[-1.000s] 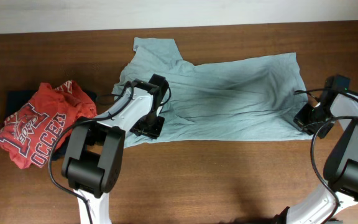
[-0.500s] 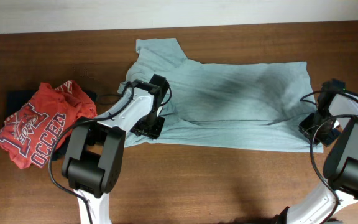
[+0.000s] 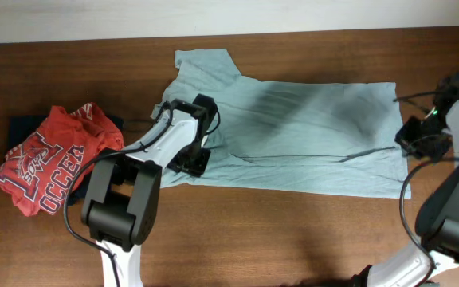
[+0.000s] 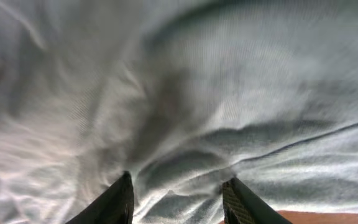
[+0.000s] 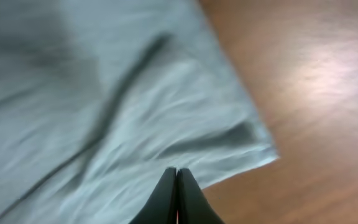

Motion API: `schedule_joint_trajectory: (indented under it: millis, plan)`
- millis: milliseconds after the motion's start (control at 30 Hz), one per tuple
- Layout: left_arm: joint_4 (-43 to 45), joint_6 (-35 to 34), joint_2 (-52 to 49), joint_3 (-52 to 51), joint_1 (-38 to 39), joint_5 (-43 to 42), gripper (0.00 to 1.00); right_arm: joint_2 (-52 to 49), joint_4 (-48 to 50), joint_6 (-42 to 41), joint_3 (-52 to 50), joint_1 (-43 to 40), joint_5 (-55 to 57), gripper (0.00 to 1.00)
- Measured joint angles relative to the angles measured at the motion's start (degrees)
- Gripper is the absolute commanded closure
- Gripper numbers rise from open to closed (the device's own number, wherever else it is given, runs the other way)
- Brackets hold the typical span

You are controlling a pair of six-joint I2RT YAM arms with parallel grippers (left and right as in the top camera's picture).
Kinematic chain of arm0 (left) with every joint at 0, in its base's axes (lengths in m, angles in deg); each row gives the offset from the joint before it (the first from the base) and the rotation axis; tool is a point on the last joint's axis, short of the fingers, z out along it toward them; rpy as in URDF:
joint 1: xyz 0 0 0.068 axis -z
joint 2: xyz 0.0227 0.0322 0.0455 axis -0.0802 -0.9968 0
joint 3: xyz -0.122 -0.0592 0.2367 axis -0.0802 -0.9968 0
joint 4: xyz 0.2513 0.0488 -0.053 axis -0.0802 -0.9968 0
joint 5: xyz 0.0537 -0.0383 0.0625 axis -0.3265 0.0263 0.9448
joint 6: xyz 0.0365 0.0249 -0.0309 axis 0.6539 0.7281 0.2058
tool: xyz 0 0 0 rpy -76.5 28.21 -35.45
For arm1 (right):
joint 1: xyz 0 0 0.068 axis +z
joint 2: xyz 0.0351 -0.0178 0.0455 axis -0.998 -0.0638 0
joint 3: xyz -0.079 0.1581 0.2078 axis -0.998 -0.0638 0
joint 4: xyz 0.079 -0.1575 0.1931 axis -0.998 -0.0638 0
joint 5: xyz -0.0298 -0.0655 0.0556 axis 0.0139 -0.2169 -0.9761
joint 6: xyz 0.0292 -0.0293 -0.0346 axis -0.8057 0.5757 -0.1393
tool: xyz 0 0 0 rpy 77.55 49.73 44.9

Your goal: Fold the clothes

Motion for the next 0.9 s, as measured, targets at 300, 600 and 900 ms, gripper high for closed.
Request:
schedule_joint_trajectory:
  millis: [300,600,900]
  plan:
    - [-1.9,0.59,-0.24,9.88,0.0,0.44,0.53,1.33,-1.97,12.02,-0.26,8.7,-14.82,0.96]
    - [-1.92,2.05,-0.24,13.07,0.0,1.53,0.53,1.33,5.92,23.82,-6.6,26.21,-15.85,0.96]
    - [-5.07,2.23,-0.26,16.46,0.0,5.68,0.53,-2.1,10.29,28.7,-11.78,33.94,-14.1,0.96]
